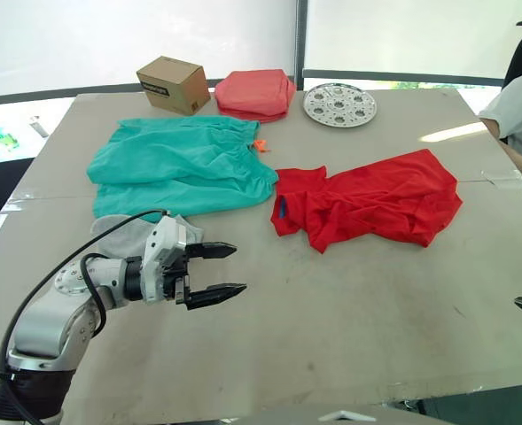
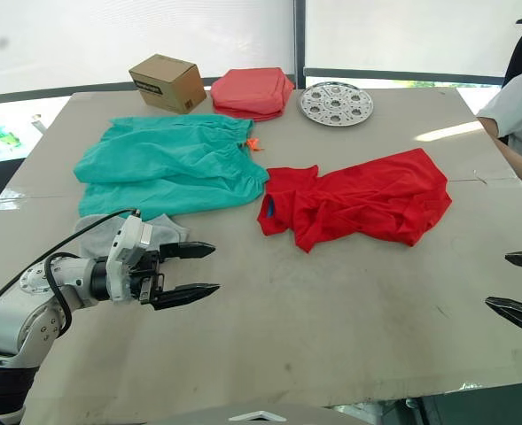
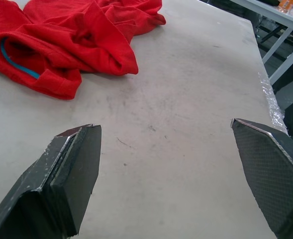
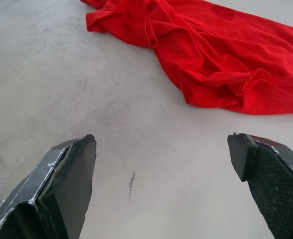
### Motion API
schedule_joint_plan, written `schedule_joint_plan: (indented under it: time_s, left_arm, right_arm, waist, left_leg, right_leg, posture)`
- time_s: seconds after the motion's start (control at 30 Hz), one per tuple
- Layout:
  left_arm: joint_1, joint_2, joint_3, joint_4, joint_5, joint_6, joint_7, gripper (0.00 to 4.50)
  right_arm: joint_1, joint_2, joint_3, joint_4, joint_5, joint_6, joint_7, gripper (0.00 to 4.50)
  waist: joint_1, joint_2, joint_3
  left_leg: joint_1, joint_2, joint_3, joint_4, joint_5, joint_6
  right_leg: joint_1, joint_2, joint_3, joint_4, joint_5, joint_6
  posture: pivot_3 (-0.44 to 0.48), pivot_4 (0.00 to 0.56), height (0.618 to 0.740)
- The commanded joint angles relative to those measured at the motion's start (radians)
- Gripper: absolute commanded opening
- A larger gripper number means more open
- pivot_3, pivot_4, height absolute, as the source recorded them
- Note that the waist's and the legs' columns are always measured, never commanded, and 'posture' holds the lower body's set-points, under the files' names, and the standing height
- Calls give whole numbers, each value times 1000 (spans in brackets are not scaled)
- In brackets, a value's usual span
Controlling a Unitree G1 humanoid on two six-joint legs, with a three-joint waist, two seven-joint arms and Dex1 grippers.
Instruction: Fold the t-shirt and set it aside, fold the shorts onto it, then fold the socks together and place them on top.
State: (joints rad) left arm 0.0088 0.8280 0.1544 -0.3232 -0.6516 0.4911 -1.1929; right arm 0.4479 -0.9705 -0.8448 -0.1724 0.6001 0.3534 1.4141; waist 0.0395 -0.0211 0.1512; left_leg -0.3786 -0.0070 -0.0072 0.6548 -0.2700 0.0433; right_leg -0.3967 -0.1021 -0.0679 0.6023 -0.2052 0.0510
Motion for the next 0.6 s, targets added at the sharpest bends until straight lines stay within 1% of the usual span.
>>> schedule_joint_plan:
  time_s: [0.03, 0.13, 0.23, 0.3, 0.33, 0.4, 0.47, 0.53, 0.6]
  left_arm:
    - [-28, -2, 11, -42, -34, 28, 28, 4456]
    - [-71, -52, -21, -112, -92, 144, 147, 4456]
    - [-118, -56, -50, -151, -125, 284, 251, 4456]
    - [-204, -70, -102, -155, -184, 439, 323, 4456]
    - [-248, -95, -125, -155, -188, 468, 358, 4456]
    - [-348, -187, -171, -119, -184, 529, 455, 4456]
    - [-449, -281, -238, -59, -114, 560, 553, 4456]
    - [-517, -347, -278, -16, -89, 598, 603, 4456]
    - [-559, -393, -324, 27, -39, 584, 633, 4456]
  right_arm:
    - [-12, -5, -35, -21, 0, -15, -16, 4500]
    - [-33, 37, 4, -102, 28, -2, -70, 4500]
    - [-53, 74, 17, -183, 69, 25, -123, 4500]
    - [-62, 106, 6, -245, 131, 67, -173, 4500]
    - [-59, 117, 7, -274, 148, 79, -189, 4500]
    - [-53, 146, 35, -317, 146, 74, -219, 4500]
    - [-56, 174, 68, -349, 140, 72, -264, 4500]
    - [-44, 188, 83, -386, 143, 77, -281, 4500]
    - [-33, 199, 93, -404, 142, 73, -292, 4500]
  waist:
    - [0, 0, 0]
    - [2, 0, 0]
    - [1, 0, 0]
    - [2, -1, 0]
    - [3, 0, 0]
    - [8, -1, 0]
    - [10, -3, 0]
    - [7, -3, 0]
    - [0, -3, 0]
  left_leg:
    - [0, 0, 0, 0, 0, 0]
    - [0, 0, -1, 0, 0, 0]
    - [0, 0, -1, 0, 0, 0]
    - [0, 0, -1, 0, 0, 0]
    - [0, 0, -2, 0, 0, 0]
    - [0, -1, -2, 2, 0, 0]
    - [-1, -2, -3, 6, 0, 0]
    - [-2, -2, -3, 9, 0, 1]
    - [-2, -2, -2, 10, -1, 1]
  right_leg:
    - [0, 0, 0, 0, 0, 0]
    - [0, -1, 1, 0, 0, 0]
    - [1, 0, 2, 0, 0, 0]
    - [1, 0, 2, 1, 0, 0]
    - [1, 1, 1, 1, 0, 0]
    - [1, 1, 0, 2, 1, 1]
    - [2, 1, -1, 3, 1, 2]
    - [3, 1, -1, 4, 1, 2]
    - [3, 1, 0, 4, 2, 3]
  posture:
    - [0, 150, 740]
    - [0, 150, 740]
    - [0, 150, 740]
    - [0, 150, 740]
    - [0, 150, 740]
    - [0, 150, 740]
    - [0, 150, 740]
    - [0, 150, 740]
    - [0, 150, 740]
